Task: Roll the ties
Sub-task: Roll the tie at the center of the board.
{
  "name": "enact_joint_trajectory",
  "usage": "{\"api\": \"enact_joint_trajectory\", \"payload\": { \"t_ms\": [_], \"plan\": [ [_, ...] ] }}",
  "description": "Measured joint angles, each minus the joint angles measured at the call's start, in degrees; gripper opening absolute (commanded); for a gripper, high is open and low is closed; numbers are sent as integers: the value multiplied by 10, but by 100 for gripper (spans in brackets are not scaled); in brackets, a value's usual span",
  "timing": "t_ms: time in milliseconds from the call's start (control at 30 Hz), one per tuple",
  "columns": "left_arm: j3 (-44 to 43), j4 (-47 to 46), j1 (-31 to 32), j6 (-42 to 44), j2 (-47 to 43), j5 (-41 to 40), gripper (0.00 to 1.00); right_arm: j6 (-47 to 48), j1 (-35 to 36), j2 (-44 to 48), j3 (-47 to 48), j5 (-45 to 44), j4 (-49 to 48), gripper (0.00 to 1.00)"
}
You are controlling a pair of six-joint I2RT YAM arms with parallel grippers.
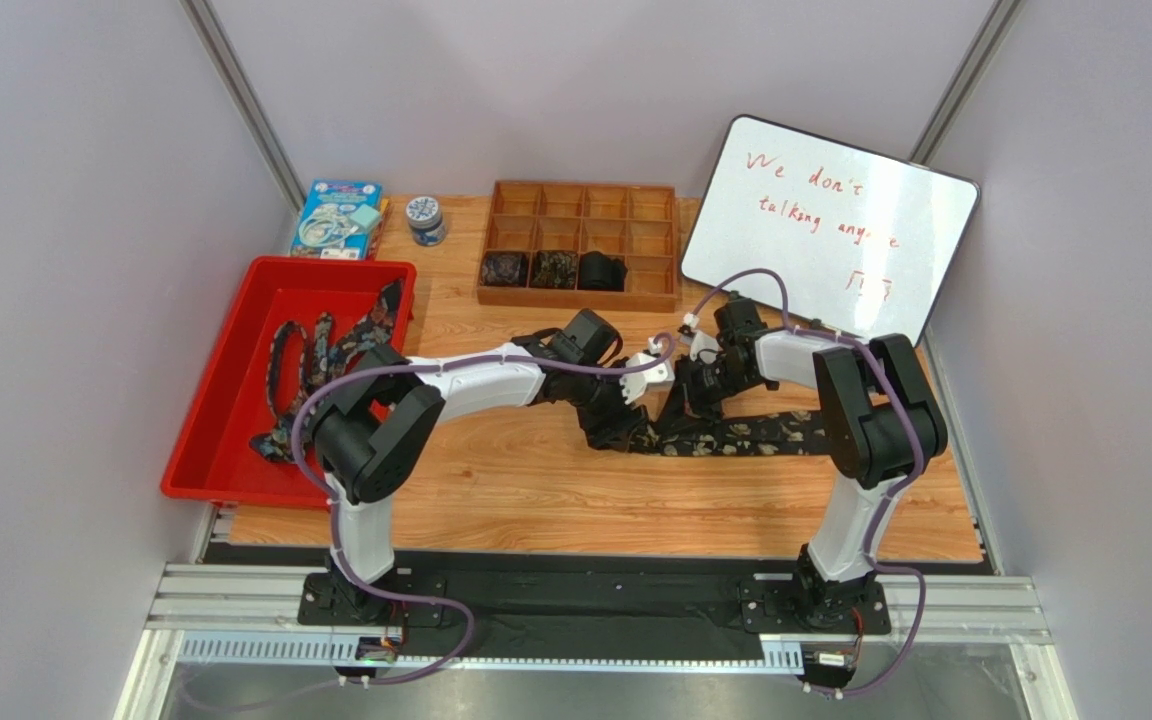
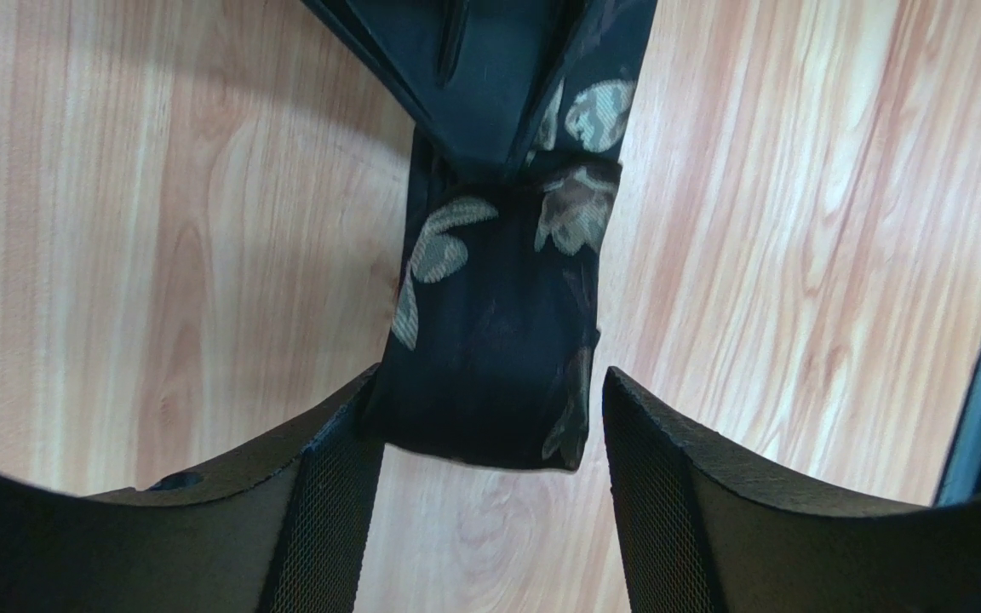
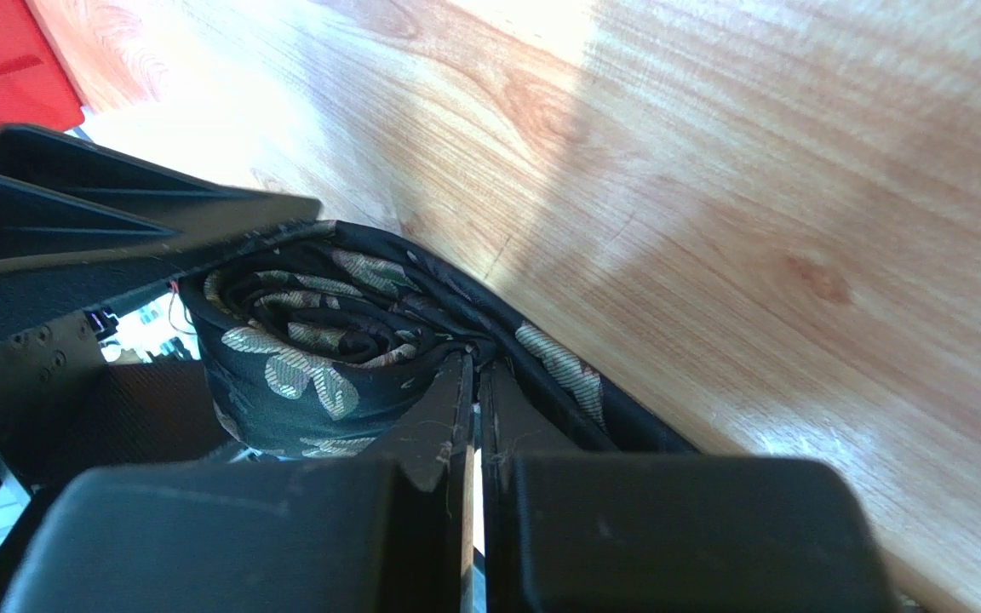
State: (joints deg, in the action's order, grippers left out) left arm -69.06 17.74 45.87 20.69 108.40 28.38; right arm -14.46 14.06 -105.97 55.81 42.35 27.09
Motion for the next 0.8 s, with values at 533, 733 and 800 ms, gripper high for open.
{"api": "enact_joint_trajectory", "payload": {
  "t_ms": [533, 733, 800],
  "plan": [
    [27, -109, -4, -116, 27, 26, 22, -29, -3, 3, -12, 3, -23, 2],
    [11, -77, 15, -63, 24, -22, 11, -17, -3, 3, 11, 1, 11, 23],
    [6, -65, 23, -41, 22, -42, 10, -6, -7, 3, 28, 1, 36, 31]
  ]
}}
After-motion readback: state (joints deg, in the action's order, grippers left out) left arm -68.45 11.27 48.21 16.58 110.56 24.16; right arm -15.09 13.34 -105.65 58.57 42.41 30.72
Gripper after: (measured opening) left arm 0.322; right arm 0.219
